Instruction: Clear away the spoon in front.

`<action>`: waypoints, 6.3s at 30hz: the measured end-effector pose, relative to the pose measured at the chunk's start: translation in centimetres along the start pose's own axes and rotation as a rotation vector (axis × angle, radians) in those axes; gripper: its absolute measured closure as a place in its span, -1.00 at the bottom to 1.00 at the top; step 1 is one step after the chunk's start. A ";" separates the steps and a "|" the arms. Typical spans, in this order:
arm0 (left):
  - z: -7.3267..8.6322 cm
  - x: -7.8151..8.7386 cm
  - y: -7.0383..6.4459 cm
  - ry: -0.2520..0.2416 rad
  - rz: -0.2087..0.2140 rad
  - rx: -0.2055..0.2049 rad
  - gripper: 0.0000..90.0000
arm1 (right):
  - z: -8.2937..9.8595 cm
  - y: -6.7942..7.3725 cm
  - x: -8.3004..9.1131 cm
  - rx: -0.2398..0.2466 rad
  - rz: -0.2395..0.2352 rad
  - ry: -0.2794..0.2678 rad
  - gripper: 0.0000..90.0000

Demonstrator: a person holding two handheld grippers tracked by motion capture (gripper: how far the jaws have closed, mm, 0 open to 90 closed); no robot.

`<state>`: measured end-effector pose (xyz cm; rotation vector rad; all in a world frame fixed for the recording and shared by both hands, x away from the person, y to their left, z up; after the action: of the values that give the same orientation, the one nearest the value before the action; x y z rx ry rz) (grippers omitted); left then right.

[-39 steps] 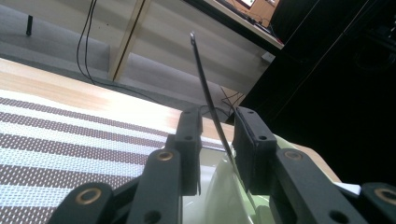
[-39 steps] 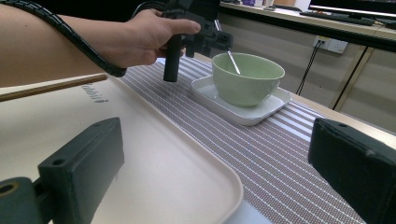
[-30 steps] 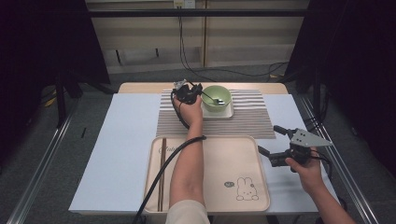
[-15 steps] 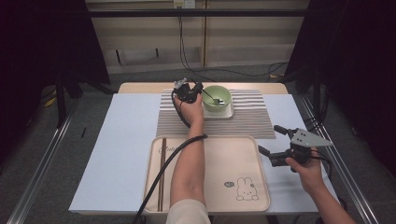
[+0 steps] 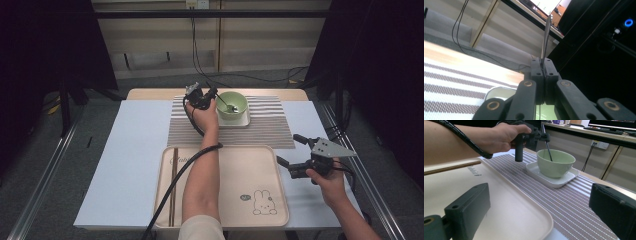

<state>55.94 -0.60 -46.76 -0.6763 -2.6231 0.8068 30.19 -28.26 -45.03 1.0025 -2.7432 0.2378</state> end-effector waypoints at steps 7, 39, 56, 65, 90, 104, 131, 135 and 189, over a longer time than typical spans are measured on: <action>-1.2 0.7 -0.7 -0.022 0.041 0.009 0.99 | -0.1 0.1 0.0 -0.007 -0.004 -0.003 -0.93; -6.1 8.6 -1.3 0.058 0.160 0.047 1.00 | 0.0 0.2 0.0 0.009 -0.009 0.005 -0.93; -6.4 11.6 -0.8 0.171 0.197 0.049 1.00 | 0.0 0.2 0.0 0.006 -0.004 0.001 -0.93; -6.4 12.9 -0.8 0.217 0.210 0.050 1.00 | 0.0 0.2 -0.1 0.010 -0.007 0.003 -0.93; -4.4 15.8 0.3 0.385 0.252 0.050 1.00 | 0.0 0.3 0.0 0.009 -0.005 -0.002 -0.93; -3.2 17.5 1.2 0.449 0.243 0.042 1.00 | 0.0 0.3 -0.1 0.013 -0.008 0.005 -0.93; -0.1 20.2 3.5 0.584 0.244 0.083 1.00 | 0.0 0.5 -0.1 0.016 -0.010 0.009 -0.93; 0.2 20.7 3.8 0.607 0.237 0.080 1.00 | 0.0 0.5 0.0 0.016 -0.010 0.011 -0.93; 4.8 22.8 4.6 0.849 0.206 -0.096 0.82 | -0.1 0.6 -0.2 0.021 -0.010 0.010 -0.93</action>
<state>36.43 12.53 -49.78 -1.0453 -1.8411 0.3193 30.00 -27.66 -45.03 1.0169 -2.7322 0.2691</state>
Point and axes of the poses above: each handheld gripper's, and its own axes: x roughly backward along the jaws, z roughly out of its underside, y roughly to its left, the point moved 4 cm from there along -x, roughly forward along the jaws, and after that the axes turned 1 degree about z, right-handed, at the moved point
